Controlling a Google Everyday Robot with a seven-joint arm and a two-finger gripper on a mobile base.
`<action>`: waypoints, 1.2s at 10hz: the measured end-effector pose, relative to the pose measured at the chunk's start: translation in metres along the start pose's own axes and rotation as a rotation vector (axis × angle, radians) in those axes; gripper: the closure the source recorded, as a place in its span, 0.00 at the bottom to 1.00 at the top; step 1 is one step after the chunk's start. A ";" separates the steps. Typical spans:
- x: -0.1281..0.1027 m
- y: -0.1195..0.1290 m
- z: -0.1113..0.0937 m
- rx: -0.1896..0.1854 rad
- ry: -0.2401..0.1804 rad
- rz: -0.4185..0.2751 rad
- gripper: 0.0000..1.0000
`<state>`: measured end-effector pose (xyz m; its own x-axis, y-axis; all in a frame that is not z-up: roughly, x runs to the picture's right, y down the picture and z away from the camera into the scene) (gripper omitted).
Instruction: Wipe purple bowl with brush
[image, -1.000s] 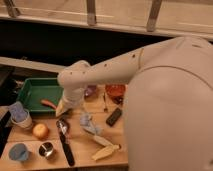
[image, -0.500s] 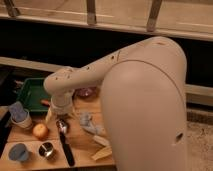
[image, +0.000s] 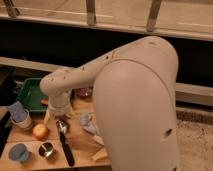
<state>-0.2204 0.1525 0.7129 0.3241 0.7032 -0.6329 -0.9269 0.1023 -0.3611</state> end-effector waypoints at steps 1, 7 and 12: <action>0.001 0.003 0.006 0.006 0.014 -0.002 0.20; 0.005 -0.003 0.064 -0.033 0.130 0.037 0.20; 0.005 0.000 0.088 -0.070 0.186 0.057 0.20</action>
<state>-0.2358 0.2179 0.7700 0.3068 0.5639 -0.7667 -0.9314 0.0121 -0.3637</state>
